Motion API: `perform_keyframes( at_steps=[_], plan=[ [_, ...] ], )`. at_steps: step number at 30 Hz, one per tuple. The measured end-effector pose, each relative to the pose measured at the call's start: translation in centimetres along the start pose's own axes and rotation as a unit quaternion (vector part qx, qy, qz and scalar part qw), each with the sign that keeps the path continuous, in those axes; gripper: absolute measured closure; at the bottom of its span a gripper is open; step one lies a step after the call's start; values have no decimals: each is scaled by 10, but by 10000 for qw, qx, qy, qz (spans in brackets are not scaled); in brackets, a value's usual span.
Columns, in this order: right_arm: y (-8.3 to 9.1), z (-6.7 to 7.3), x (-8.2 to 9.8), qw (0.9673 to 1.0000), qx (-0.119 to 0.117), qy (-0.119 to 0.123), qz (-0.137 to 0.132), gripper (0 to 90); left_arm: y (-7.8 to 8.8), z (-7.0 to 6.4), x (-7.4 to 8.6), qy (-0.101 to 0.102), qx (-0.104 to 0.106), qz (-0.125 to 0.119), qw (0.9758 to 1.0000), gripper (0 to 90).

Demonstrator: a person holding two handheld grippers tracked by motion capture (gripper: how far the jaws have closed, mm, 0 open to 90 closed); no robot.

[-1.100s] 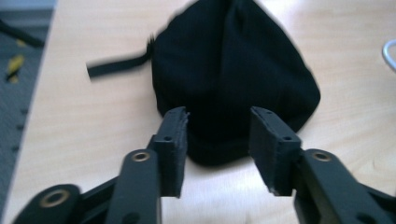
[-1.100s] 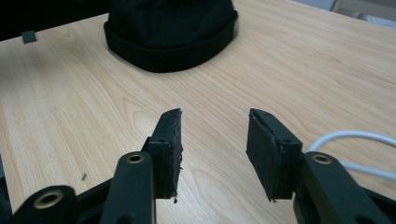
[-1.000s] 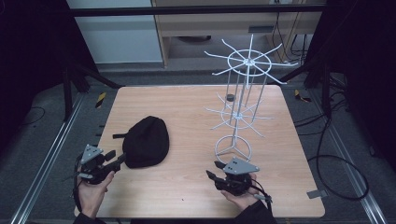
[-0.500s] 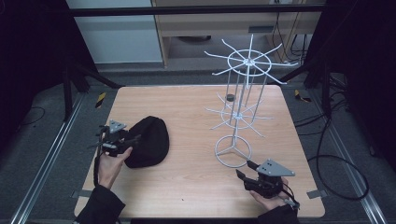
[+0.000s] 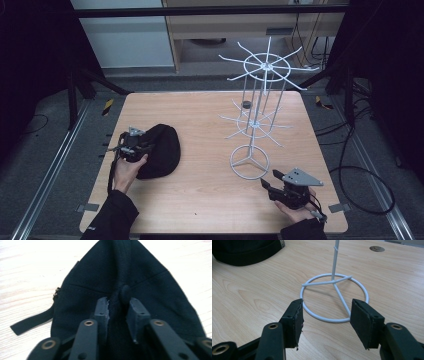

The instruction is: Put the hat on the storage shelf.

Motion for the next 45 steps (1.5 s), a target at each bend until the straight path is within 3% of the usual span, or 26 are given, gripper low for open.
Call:
perform_keyframes(
  at_steps=[4,7,8,10,12,19,20,21,22,23,28,29,30,31,32,33,34,36,37,38,39,40,41,42,44,45],
  plan=[
    [0,-2,0,10000,28,-7,-1,442,7,-1,-1,49,64,-140,9999,811],
    [1,-7,1,9999,93,-55,-20,442,24,-7,-3,-23,144,-491,9987,829],
    [1,-7,1,9999,93,-55,-20,442,24,-7,-3,-23,144,-491,9987,831],
    [3,-11,2,9998,150,-92,-50,440,39,-13,-3,-97,238,-831,9962,839],
    [4,-12,2,9998,174,-109,-50,439,44,-14,-3,-118,267,-936,9952,842],
    [8,-22,4,9992,335,-171,-127,430,91,-40,-14,-305,698,-1697,9826,842],
    [8,-22,4,9992,335,-171,-127,430,91,-40,-14,-305,698,-1697,9826,842],
    [9,-24,6,9991,366,-180,-109,428,103,-49,-17,-449,770,-1859,9785,842],
    [9,-25,6,9990,399,-171,-104,428,109,-54,-19,-517,809,-1941,9763,842],
    [9,-25,6,9990,399,-171,-104,428,109,-54,-19,-517,809,-1941,9763,842],
    [9,-28,7,9987,463,-187,-116,426,134,-75,-28,-727,1074,-2334,9637,842],
    [9,-29,7,9986,464,-204,-126,425,143,-82,-30,-739,1197,-2458,9591,842],
    [9,-29,7,9986,473,-197,-124,424,143,-82,-30,-739,1197,-2458,9591,842],
    [9,-29,7,9986,476,-203,-120,422,152,-89,-32,-774,1316,-2585,9539,842],
    [9,-29,6,9985,496,-187,-132,421,157,-92,-33,-781,1383,-2653,9510,842],
    [9,-30,6,9985,508,-175,-138,421,157,-92,-33,-781,1383,-2653,9510,842],
    [9,-30,6,9985,508,-175,-138,421,162,-95,-35,-817,1441,-2708,9483,842],
    [9,-31,7,9983,532,-172,-138,419,172,-101,-37,-852,1584,-2836,9419,842],
    [9,-31,7,9983,547,-177,-134,418,181,-106,-39,-869,1741,-2944,9357,842],
    [9,-32,7,9982,557,-175,-132,416,185,-108,-40,-869,1839,-3003,9319,842],
    [8,-32,7,9981,570,-165,-137,415,189,-111,-41,-879,1916,-3043,9290,842],
    [8,-32,7,9981,570,-165,-137,415,189,-111,-41,-879,1916,-3043,9290,842],
    [8,-32,7,9981,567,-193,-128,413,198,-116,-44,-926,2010,-3146,9231,842],
    [8,-32,7,9981,567,-193,-128,413,198,-116,-44,-926,2010,-3146,9231,842],
    [8,-32,7,9981,578,-186,-123,412,206,-121,-48,-997,2071,-3228,9181,842],
    [8,-32,7,9981,575,-191,-105,411,215,-126,-54,-1058,2133,-3335,9122,842]
  ],
)
Point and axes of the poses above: each handheld gripper's, and its own axes: y roughly backward along the jaws, x roughly out of its underside, z roughly to its left, the point moved 4 cm from there along -y, roughly forward along the jaws, and after that the axes turned 1 degree about z, right-handed, at the moved point
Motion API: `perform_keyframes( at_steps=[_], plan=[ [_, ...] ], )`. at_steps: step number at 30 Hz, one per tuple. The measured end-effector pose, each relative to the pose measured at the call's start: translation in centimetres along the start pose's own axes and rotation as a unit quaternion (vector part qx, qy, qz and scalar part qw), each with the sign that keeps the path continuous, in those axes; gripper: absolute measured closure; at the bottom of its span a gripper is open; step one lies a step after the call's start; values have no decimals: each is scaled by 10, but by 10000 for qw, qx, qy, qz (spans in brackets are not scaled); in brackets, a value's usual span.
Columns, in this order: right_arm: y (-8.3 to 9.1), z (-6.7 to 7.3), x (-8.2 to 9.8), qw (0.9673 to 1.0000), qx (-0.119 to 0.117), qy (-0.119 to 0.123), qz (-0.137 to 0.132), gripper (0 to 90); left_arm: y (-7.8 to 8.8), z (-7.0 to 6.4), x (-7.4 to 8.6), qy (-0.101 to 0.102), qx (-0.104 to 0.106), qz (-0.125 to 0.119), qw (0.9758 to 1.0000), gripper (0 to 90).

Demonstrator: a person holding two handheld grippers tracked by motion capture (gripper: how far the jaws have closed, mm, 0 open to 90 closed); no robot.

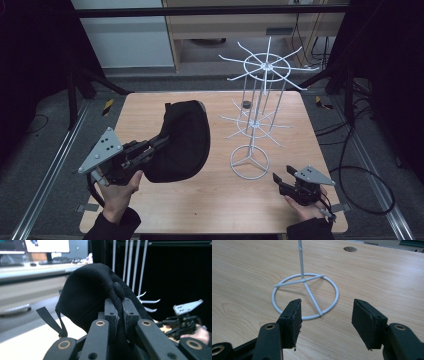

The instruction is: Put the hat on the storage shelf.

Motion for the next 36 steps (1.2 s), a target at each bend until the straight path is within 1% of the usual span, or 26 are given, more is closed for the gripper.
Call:
perform_keyframes(
  at_steps=[1,2,5,6,7,10,11,13,14,15,17,18,19,20,22,23,24,27,29,30,31,34,35,36],
  plan=[
    [0,0,0,10000,3,5,4,411,0,-2,-5,-24,30,-83,10000,843],
    [0,0,0,10000,3,5,4,411,0,-2,-5,-24,30,-83,10000,842],
    [0,0,0,10000,14,22,-5,410,1,-8,-20,-85,140,-284,9995,843],
    [-1,0,0,10000,16,27,-6,409,2,-11,-29,-120,196,-405,9989,843],
    [-1,0,0,10000,14,36,-5,409,2,-12,-33,-127,219,-480,9985,843],
    [-1,0,1,10000,5,56,-5,407,4,-15,-46,-132,284,-685,9972,843],
    [-1,0,1,10000,5,56,-5,407,4,-15,-46,-132,284,-685,9972,843],
    [-2,0,0,10000,3,65,-11,405,4,-17,-58,-116,333,-854,9957,843],
    [-2,0,1,10000,2,63,-10,405,4,-17,-62,-129,338,-888,9954,843],
    [-2,0,1,10000,2,63,-10,405,4,-17,-62,-129,338,-888,9954,843],
    [-2,0,1,10000,3,58,-4,404,3,-18,-69,-129,349,-982,9945,843],
    [-2,0,1,10000,0,58,2,404,4,-19,-76,-130,355,-1095,9933,843],
    [-2,0,1,10000,0,58,2,404,4,-19,-76,-130,355,-1095,9933,843],
    [-2,0,1,10000,1,64,2,404,3,-19,-79,-111,381,-1172,9923,843],
    [-2,0,1,10000,-13,61,4,403,1,-22,-88,-148,418,-1316,9903,843],
    [-2,0,1,10000,-13,61,4,403,1,-22,-88,-148,418,-1316,9903,843],
    [-2,0,1,10000,-24,47,10,403,-2,-24,-92,-149,437,-1363,9896,843],
    [-2,1,1,10000,-32,51,10,402,-11,-25,-96,-140,506,-1364,9893,842],
    [-2,1,1,10000,-30,61,2,402,-20,-26,-97,-154,526,-1325,9897,842],
    [-2,1,1,10000,-36,55,4,401,-29,-26,-96,-125,554,-1269,9903,842],
    [-2,1,1,10000,-41,49,7,402,-29,-26,-96,-125,554,-1269,9903,842],
    [-2,1,1,10000,-50,68,3,401,-42,-24,-90,-39,612,-1161,9913,841],
    [-2,1,1,10000,-60,63,2,401,-46,-22,-87,20,661,-1124,9915,840],
    [-2,1,1,10000,-65,55,6,401,-53,-19,-82,152,765,-1063,9913,838]
  ],
)
Point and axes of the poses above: each handheld gripper's, and its own axes: y roughly backward along the jaws, x roughly out of its underside, z roughly to its left, the point moved 4 cm from there along -y, roughly forward along the jaws, and after that the axes turned 1 degree about z, right-handed, at the moved point
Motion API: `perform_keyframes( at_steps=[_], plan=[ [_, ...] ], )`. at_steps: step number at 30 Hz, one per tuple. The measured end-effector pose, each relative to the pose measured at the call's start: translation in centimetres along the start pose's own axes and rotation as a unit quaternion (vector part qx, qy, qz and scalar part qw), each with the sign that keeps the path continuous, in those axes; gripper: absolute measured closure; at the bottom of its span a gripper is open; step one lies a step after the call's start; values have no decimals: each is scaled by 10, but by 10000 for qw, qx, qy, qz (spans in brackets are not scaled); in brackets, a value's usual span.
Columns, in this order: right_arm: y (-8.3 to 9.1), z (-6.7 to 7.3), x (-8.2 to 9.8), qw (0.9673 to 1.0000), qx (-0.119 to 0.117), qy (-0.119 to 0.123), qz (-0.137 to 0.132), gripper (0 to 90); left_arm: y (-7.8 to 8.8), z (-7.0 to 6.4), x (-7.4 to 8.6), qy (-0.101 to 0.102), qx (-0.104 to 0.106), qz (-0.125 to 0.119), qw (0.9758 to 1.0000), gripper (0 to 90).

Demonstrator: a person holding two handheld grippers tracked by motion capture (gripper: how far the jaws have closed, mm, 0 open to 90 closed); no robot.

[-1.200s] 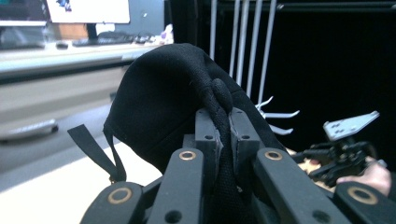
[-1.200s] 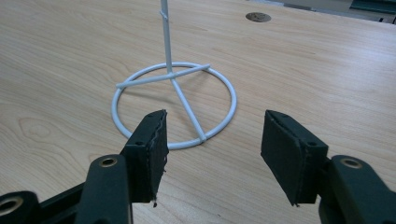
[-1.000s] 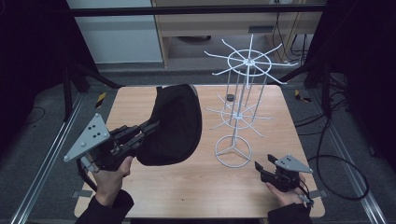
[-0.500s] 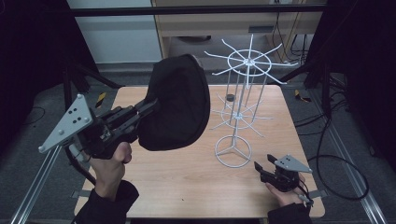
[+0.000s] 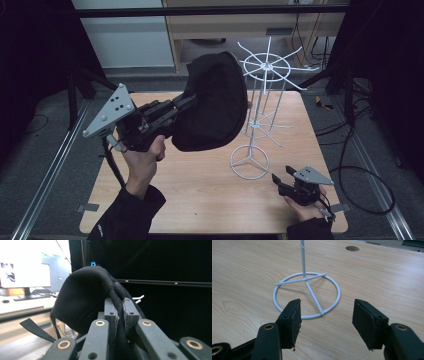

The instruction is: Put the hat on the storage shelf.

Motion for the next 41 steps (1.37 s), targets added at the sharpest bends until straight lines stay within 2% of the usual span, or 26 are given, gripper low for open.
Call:
perform_keyframes(
  at_steps=[1,3,4,6,7,9,15,19,23,26,31,33,35,36,37,38,39,40,41],
  plan=[
    [0,0,0,10000,0,0,0,401,0,0,0,0,0,0,10000,836],
    [0,0,0,10000,0,7,4,400,-2,4,7,133,88,68,9998,827],
    [0,0,0,10000,6,19,11,400,-4,8,15,214,86,184,9996,807],
    [-1,0,1,10000,-3,10,29,398,-4,12,22,252,15,309,9992,773],
    [-1,0,1,10000,-3,10,29,398,-4,12,22,252,15,309,9992,765],
    [-1,1,1,10000,-11,17,47,396,-5,17,34,239,-110,489,9985,750],
    [-1,1,1,10000,-13,25,57,393,-10,24,53,299,-238,740,9965,734],
    [-1,2,1,10000,-26,16,65,391,-14,26,66,244,-306,946,9947,717],
    [-2,1,1,10000,-17,34,68,389,-15,27,74,246,-321,1036,9938,696],
    [-2,2,2,9999,-31,30,92,385,-12,27,78,172,-360,1112,9930,627],
    [-2,2,2,9999,-25,30,98,379,0,26,82,123,-380,1157,9925,507],
    [-2,1,2,10000,-21,24,86,372,17,26,88,67,-496,1235,9911,440],
    [-2,1,2,10000,-24,-5,88,365,23,27,91,53,-548,1269,9904,408],
    [-2,1,2,10000,-24,-15,91,361,37,30,99,35,-705,1340,9885,390],
    [-2,1,2,10000,-24,-15,91,361,37,30,99,35,-705,1340,9885,379],
    [-2,1,2,10000,-19,-21,95,356,44,31,104,35,-793,1379,9873,379],
    [-2,0,2,10000,8,-20,90,345,58,36,117,32,-982,1508,9837,346],
    [-2,0,2,10000,8,-20,90,345,58,36,117,32,-982,1508,9837,335],
    [-2,0,2,10000,7,-38,84,340,65,39,126,67,-1101,1571,9814,335]
  ],
)
Point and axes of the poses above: each handheld gripper's, and its own axes: y roughly backward along the jaws, x roughly out of its underside, z roughly to its left, the point moved 4 cm from there along -y, roughly forward along the jaws, and after that the axes turned 1 degree about z, right-handed, at the moved point
